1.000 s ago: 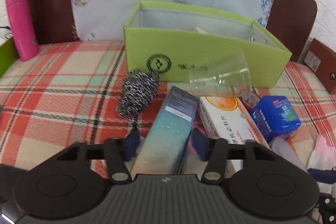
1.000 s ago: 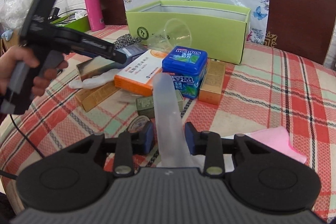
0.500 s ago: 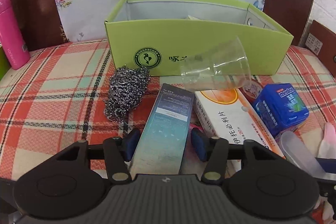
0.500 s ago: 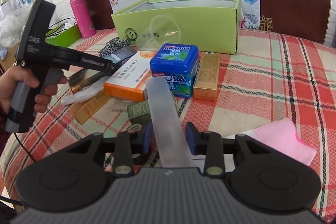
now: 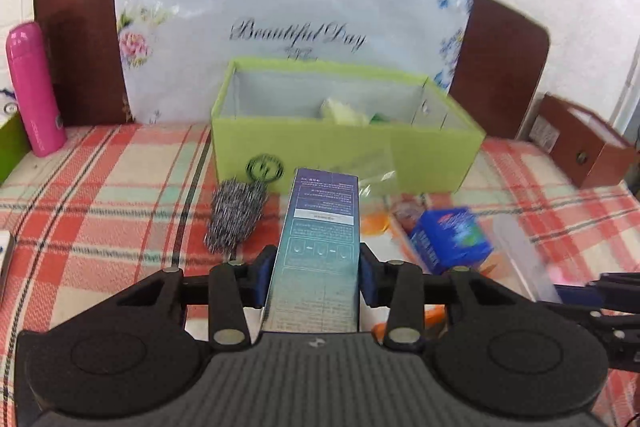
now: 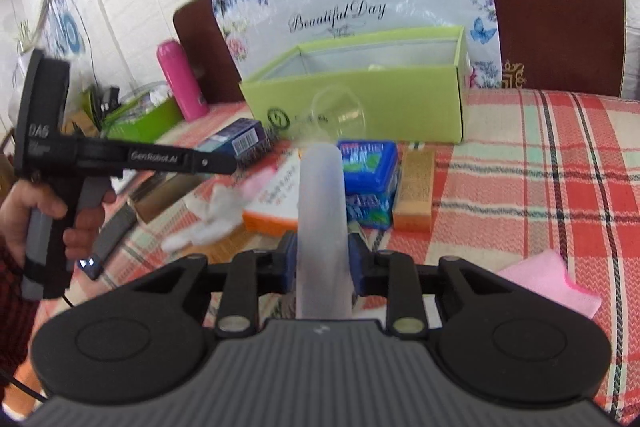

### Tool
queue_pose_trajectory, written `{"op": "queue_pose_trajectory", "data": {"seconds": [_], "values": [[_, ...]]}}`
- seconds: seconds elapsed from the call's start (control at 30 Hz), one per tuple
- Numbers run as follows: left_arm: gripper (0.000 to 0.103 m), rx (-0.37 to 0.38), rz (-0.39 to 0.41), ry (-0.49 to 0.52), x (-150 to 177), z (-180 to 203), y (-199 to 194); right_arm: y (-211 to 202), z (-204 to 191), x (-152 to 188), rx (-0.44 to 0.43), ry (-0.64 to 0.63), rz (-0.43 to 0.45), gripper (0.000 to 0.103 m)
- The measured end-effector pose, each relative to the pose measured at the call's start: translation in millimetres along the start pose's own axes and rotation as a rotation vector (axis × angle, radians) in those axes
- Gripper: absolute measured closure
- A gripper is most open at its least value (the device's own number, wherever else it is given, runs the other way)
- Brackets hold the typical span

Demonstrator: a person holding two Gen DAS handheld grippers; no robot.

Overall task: Organize objects
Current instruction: 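Carry the clear tube into the box while left carries the teal box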

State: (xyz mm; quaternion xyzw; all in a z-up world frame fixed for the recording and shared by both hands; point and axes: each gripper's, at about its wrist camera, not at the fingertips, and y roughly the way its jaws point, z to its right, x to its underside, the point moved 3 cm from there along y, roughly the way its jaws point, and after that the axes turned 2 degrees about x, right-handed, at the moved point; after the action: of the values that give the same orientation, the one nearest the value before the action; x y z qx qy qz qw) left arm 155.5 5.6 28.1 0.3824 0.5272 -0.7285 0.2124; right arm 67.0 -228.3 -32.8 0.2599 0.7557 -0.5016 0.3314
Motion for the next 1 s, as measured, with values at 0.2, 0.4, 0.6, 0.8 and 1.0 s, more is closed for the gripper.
{"op": "queue_pose_trajectory", "data": {"seconds": [0.2,0.4,0.6,0.8,1.0], "values": [[0.059,0.047,0.126,-0.001,-50,15,-19,-5,8,-48,-0.032,0.054,0.075,0.077],[0.059,0.031,0.179,-0.016,-100,13,6,21,21,-116,-0.008,0.091,0.131,0.077],[0.059,-0.009,0.172,-0.058,-129,-8,58,76,32,-167,0.071,0.117,0.144,0.077],[0.059,-0.032,0.112,-0.096,-133,-31,113,143,48,-179,0.124,0.141,0.116,0.077],[0.051,-0.032,0.106,-0.086,-127,-41,138,188,49,-170,0.157,0.109,0.077,0.076]]}}
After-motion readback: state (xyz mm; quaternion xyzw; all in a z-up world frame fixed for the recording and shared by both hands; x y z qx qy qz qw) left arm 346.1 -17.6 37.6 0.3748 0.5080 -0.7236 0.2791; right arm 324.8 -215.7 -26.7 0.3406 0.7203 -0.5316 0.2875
